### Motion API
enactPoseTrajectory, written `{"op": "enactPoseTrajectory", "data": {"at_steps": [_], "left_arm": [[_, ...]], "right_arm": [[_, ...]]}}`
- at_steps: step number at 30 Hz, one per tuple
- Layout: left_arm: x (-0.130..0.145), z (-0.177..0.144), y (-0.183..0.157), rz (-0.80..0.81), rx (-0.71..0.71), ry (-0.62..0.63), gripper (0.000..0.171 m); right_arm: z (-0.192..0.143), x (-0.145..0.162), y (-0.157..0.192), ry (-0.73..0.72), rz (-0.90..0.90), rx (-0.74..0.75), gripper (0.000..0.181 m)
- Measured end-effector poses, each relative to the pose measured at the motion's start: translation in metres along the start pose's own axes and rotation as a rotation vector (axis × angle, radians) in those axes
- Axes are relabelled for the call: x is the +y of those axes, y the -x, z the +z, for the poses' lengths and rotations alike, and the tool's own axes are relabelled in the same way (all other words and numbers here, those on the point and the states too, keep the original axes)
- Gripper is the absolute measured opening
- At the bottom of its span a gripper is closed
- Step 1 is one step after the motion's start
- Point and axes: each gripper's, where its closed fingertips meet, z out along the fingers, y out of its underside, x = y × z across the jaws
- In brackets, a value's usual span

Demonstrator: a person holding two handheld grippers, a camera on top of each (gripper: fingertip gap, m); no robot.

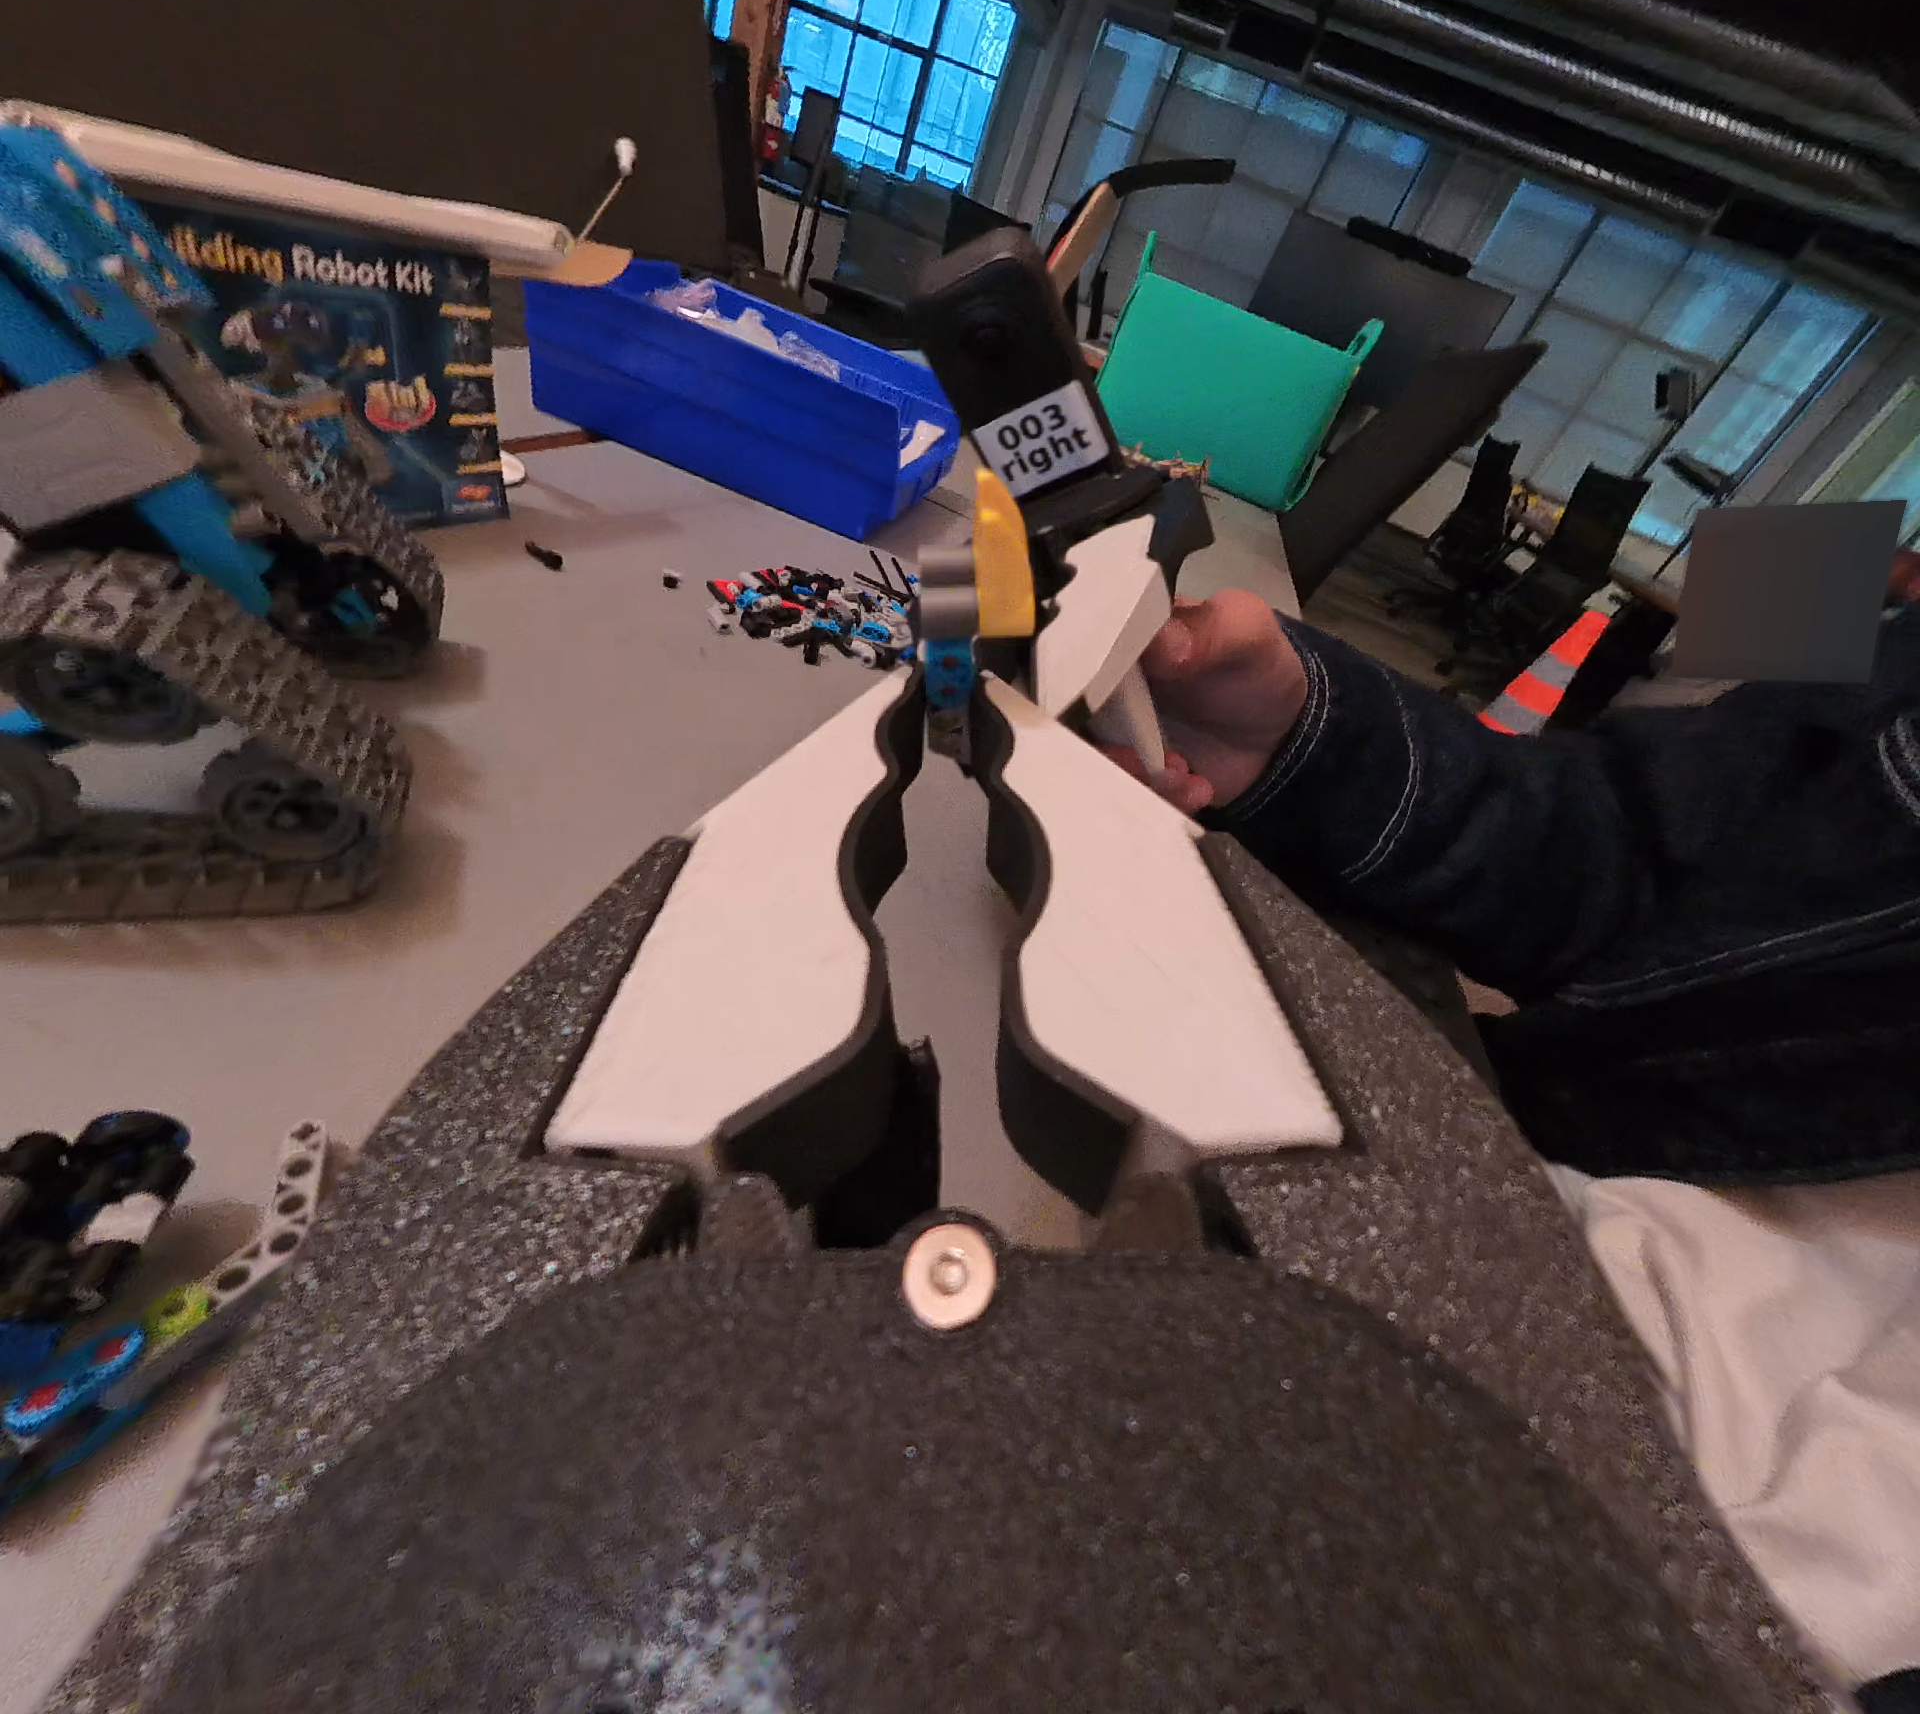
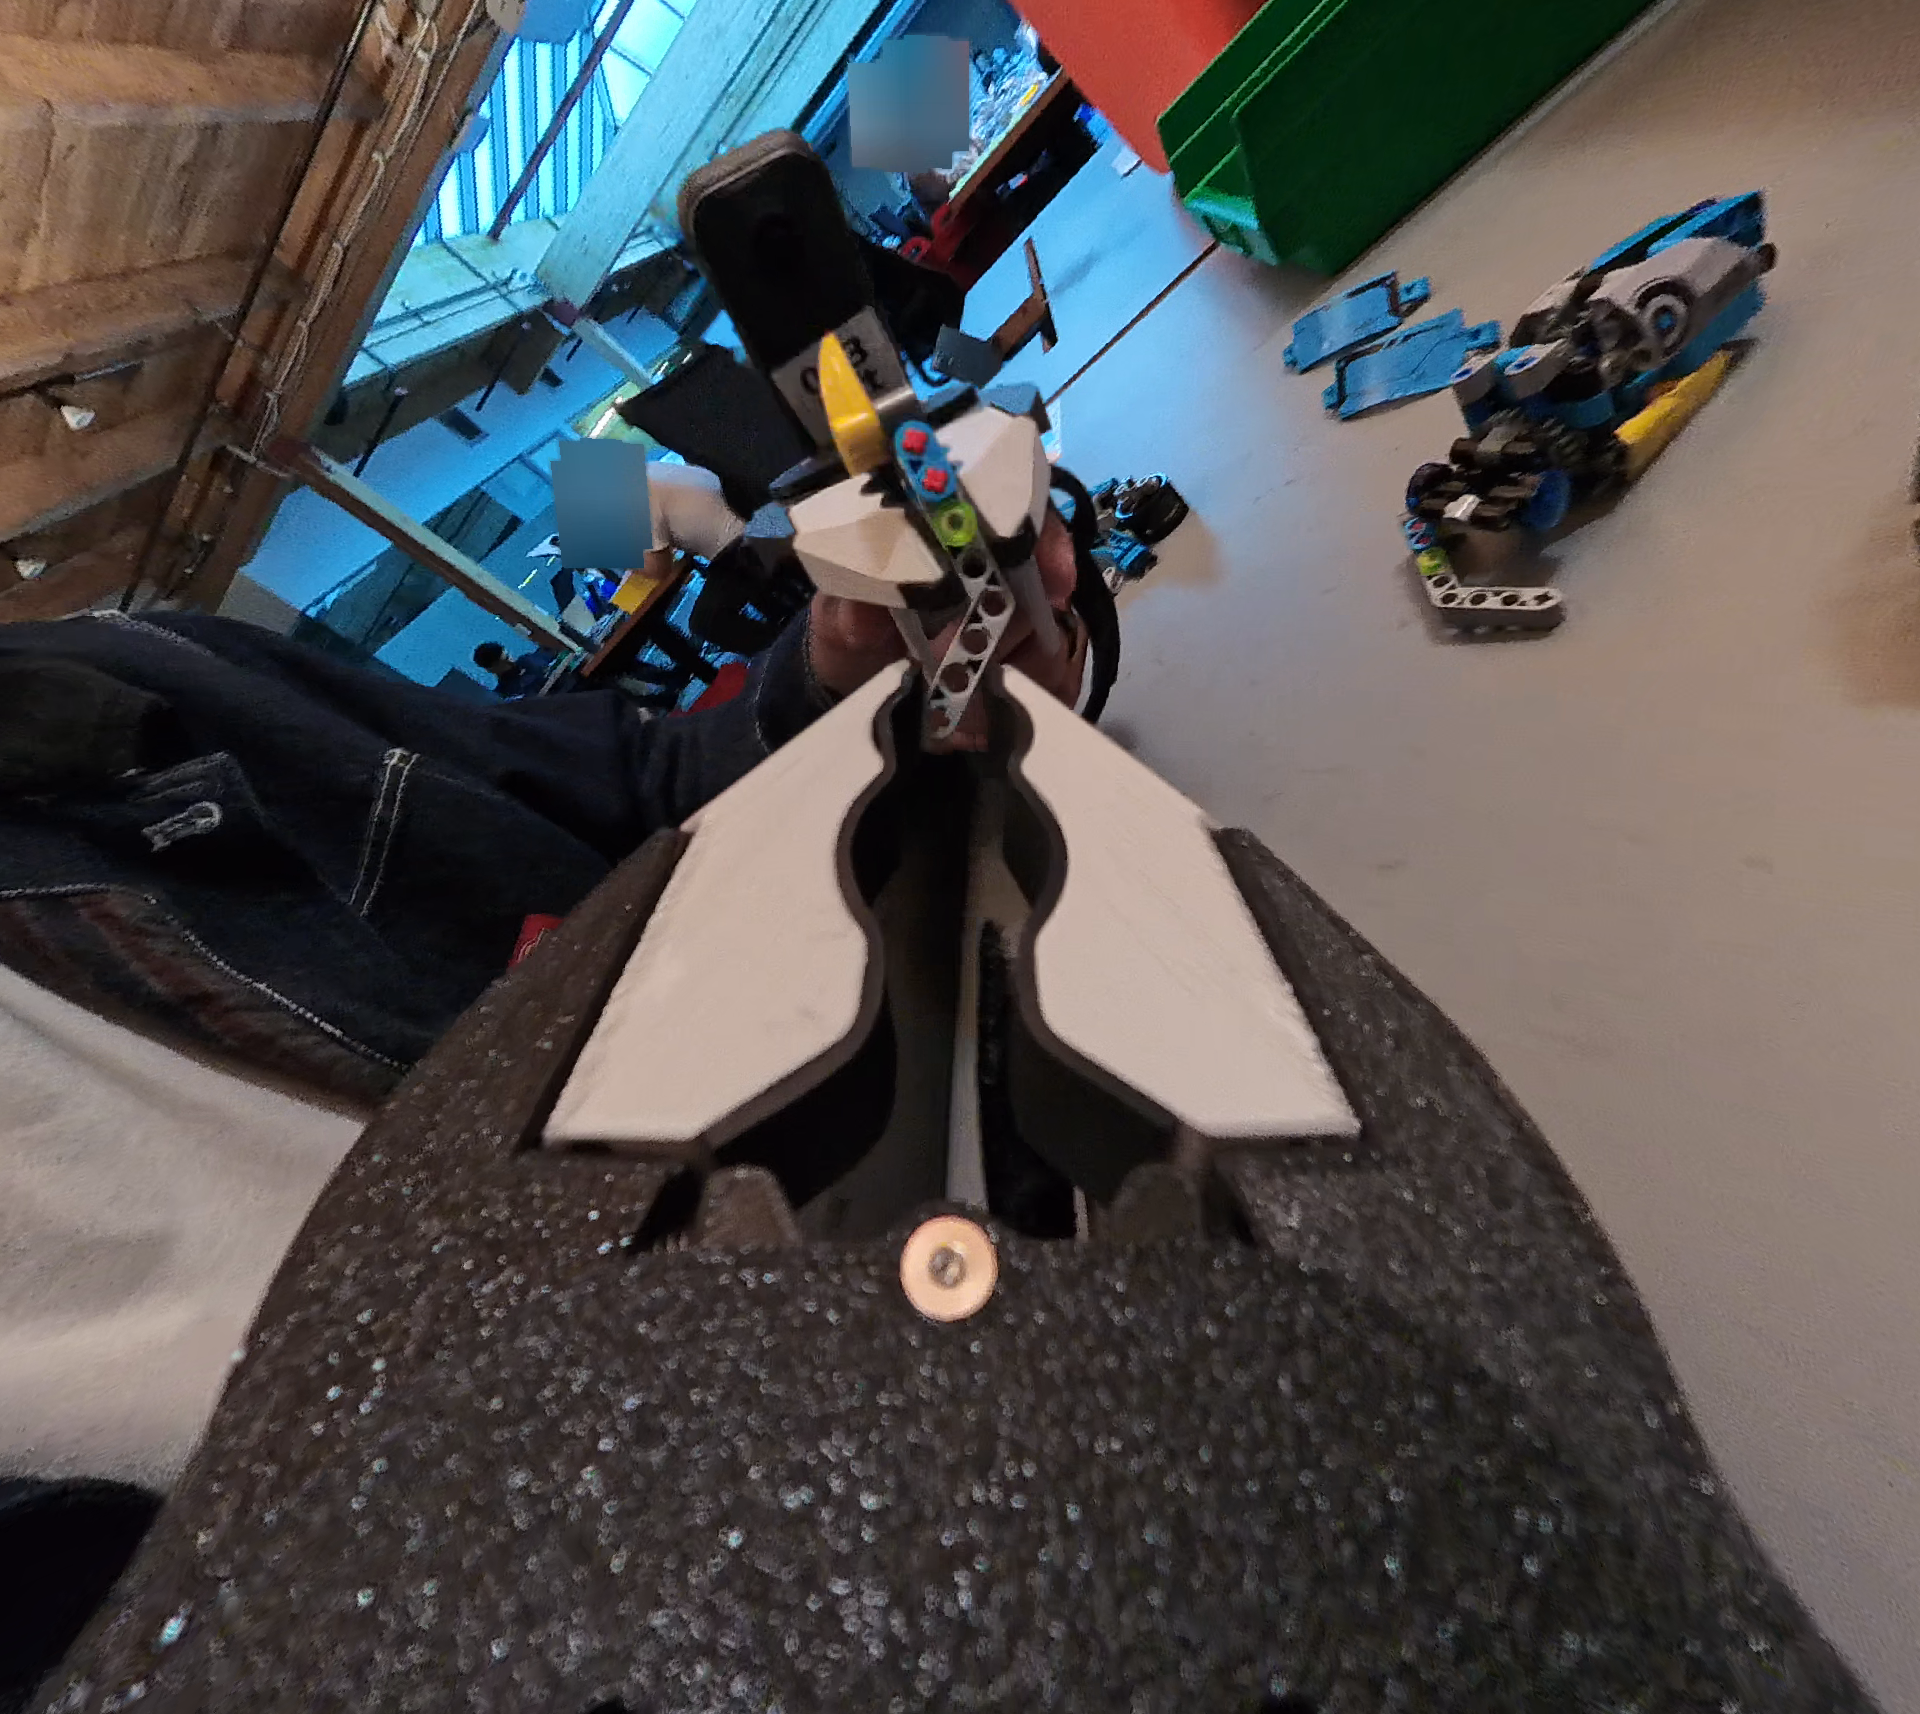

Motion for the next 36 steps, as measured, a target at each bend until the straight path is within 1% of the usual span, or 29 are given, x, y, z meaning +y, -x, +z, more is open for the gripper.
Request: {"op": "enactPoseTrajectory", "data": {"at_steps": [3,5,9,12,14,16,18,22,28,32,36], "left_arm": [[-0.002,-0.001,0.001,-0.04,0.007,-0.015,0.006],[-0.004,-0.003,0.003,-0.077,0.016,-0.032,0.006],[-0.016,-0.011,0.007,-0.212,0.073,-0.116,0.006],[-0.018,-0.014,0.007,-0.305,0.127,-0.14,0.006],[-0.017,-0.013,0.008,-0.304,0.125,-0.136,0.006],[-0.018,-0.013,0.002,-0.305,0.158,-0.136,0.006],[-0.017,-0.011,-0.004,-0.318,0.193,-0.124,0.006],[-0.011,-0.007,-0.014,-0.296,0.234,-0.084,0.006],[0.004,0.002,-0.029,-0.237,0.261,0.016,0.006],[0.022,0.01,-0.02,-0.125,0.151,0.111,0.006],[0.036,0.013,-0.003,0.003,0.005,0.194,0.006]], "right_arm": [[0.0,-0.003,0.0,-0.015,-0.026,0.018,0.01],[-0.004,-0.009,0.001,-0.046,-0.077,0.045,0.007],[-0.028,-0.039,-0.001,-0.206,-0.155,0.114,0.019],[-0.042,-0.053,0.004,-0.293,-0.233,0.152,0.02],[-0.047,-0.059,0.006,-0.328,-0.297,0.197,0.021],[-0.048,-0.061,0.013,-0.34,-0.368,0.205,0.02],[-0.044,-0.059,0.022,-0.331,-0.401,0.169,0.019],[-0.031,-0.048,0.033,-0.272,-0.377,0.064,0.019],[-0.02,-0.037,0.036,-0.204,-0.354,0.017,0.019],[-0.015,-0.031,0.032,-0.153,-0.409,0.065,0.02],[-0.007,-0.019,0.015,-0.053,-0.56,0.227,0.021]]}}
